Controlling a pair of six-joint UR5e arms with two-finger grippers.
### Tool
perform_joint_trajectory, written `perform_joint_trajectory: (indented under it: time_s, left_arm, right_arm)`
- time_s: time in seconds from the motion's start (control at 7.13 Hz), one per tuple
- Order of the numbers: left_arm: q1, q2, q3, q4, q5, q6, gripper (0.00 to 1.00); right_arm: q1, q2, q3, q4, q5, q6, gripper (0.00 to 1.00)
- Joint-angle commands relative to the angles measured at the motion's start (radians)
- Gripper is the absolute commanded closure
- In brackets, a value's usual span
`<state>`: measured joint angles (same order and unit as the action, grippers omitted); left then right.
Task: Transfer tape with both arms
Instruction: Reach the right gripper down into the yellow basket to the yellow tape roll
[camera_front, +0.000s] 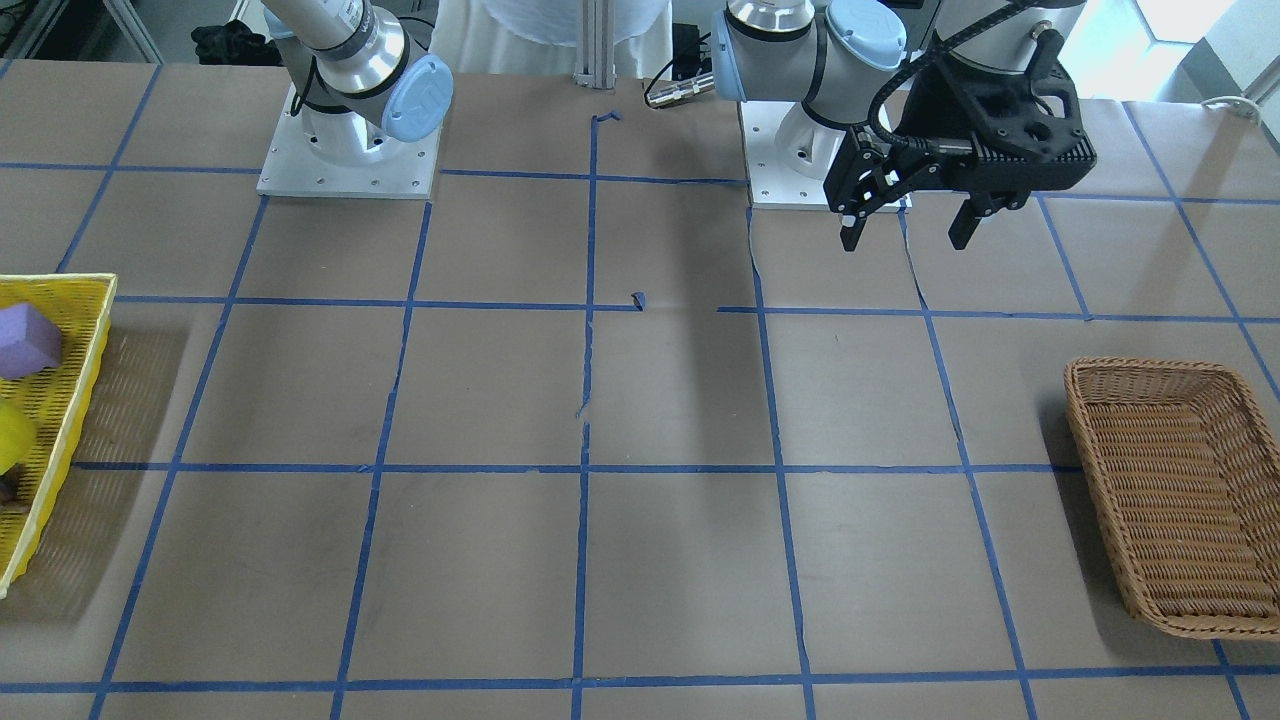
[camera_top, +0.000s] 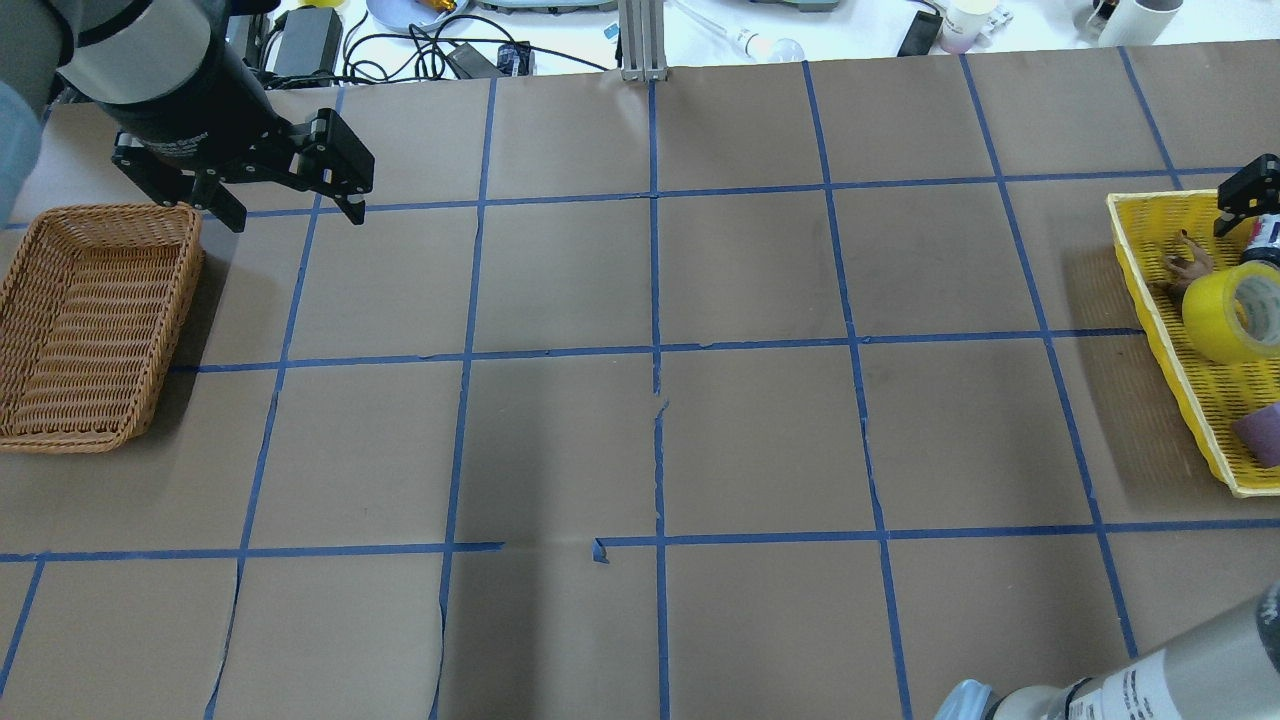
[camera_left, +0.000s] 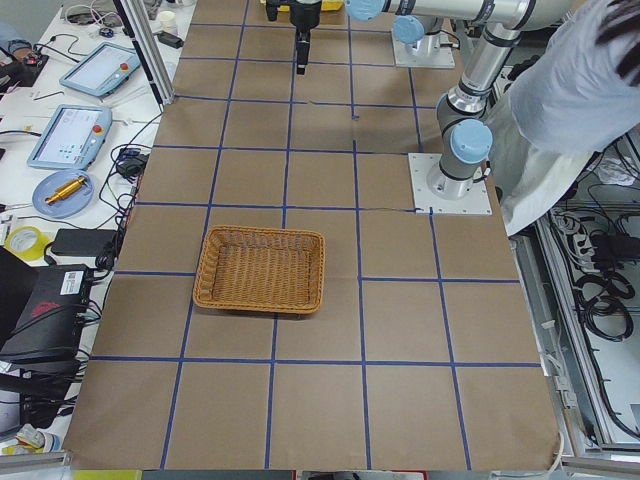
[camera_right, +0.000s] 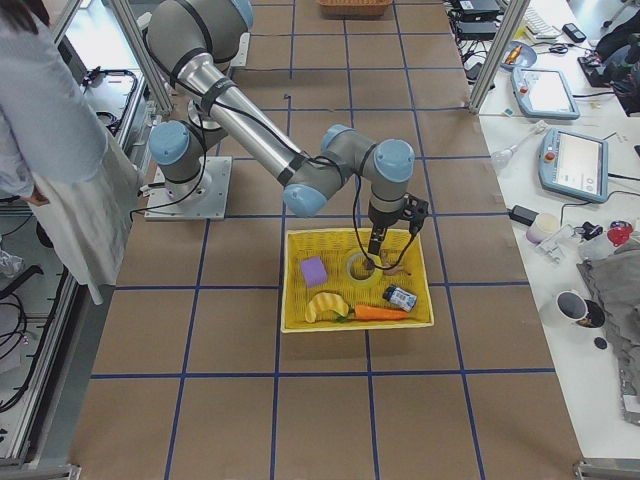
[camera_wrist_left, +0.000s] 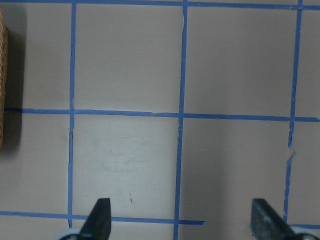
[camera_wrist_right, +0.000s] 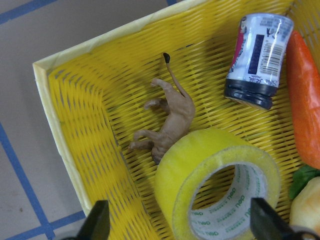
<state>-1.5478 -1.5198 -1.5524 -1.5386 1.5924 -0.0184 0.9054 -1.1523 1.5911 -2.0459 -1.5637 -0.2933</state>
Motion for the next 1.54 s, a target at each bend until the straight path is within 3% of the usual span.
perform_joint_trajectory:
  time_s: [0.0, 0.14, 0.42, 0.56, 0.7, 0.84, 1.12, 1.4]
  left_arm:
    - [0.0, 0.0, 0.0, 0.0, 0.0, -0.002, 0.0]
    - [0.0, 0.0, 0.0, 0.0, 0.0, 0.0, 0.0]
    - [0.0, 0.0, 0.0, 0.0, 0.0, 0.0, 0.0]
    - [0.0, 0.0, 0.0, 0.0, 0.0, 0.0, 0.0]
    - [0.0, 0.0, 0.0, 0.0, 0.0, 0.0, 0.0]
    - [0.0, 0.0, 0.0, 0.0, 0.0, 0.0, 0.0]
    - [0.0, 0.0, 0.0, 0.0, 0.0, 0.0, 0.0]
    - [0.0, 0.0, 0.0, 0.0, 0.001, 0.0, 0.0]
  right_arm:
    - [-0.002, 0.034, 0.003, -0.008, -0.007, 0.002, 0.0]
    - [-0.002, 0.048, 0.001, -0.008, -0.006, 0.003, 0.0]
    - [-0.003, 0.081, 0.001, -0.037, -0.001, 0.003, 0.17]
    - [-0.002, 0.083, 0.001, -0.036, -0.001, 0.002, 0.4]
    - [-0.002, 0.082, 0.001, -0.036, 0.001, -0.009, 0.79]
    - [-0.002, 0.079, 0.001, -0.034, -0.002, -0.029, 1.0]
    - [-0.002, 0.039, -0.016, -0.017, -0.013, -0.033, 1.0]
    - [0.01, -0.094, -0.017, 0.112, -0.018, -0.023, 1.0]
